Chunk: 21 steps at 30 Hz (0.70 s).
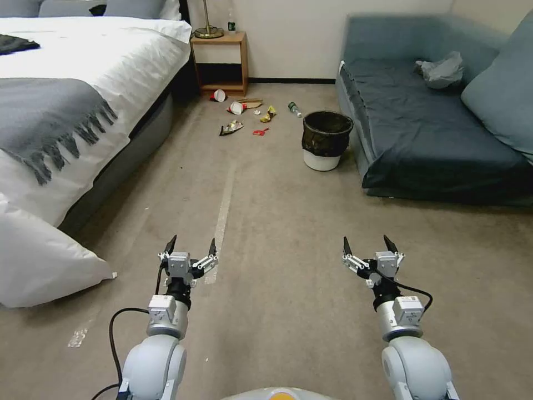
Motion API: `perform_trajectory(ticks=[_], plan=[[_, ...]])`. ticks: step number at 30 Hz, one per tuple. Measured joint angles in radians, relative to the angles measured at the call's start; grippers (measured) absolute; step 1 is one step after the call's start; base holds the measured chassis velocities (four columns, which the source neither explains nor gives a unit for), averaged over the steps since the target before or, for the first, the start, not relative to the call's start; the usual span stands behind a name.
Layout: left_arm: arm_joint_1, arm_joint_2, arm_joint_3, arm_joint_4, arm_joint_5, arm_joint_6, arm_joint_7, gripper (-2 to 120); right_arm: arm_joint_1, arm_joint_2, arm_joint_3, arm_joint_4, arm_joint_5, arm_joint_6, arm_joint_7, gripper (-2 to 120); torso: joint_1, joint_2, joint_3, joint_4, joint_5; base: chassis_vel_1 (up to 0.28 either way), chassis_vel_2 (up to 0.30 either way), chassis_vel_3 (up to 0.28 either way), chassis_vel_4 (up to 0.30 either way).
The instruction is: Pick up the trash can from the floor.
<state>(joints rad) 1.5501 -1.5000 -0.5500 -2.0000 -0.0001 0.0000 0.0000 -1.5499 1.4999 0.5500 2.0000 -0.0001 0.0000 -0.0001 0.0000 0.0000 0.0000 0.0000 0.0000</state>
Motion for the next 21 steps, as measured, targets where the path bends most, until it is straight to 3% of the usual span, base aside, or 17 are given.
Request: perform_trajectory(ticks=[21], plan=[[0.000, 0.000, 0.000, 0.000, 0.000, 0.000, 0.000, 100, 0.000, 0.000, 0.000, 0.000, 0.000, 0.000, 0.000, 100, 0.000, 0.000, 0.000, 0.0000, 0.0000, 0.000, 0.000, 0.000, 0.000]])
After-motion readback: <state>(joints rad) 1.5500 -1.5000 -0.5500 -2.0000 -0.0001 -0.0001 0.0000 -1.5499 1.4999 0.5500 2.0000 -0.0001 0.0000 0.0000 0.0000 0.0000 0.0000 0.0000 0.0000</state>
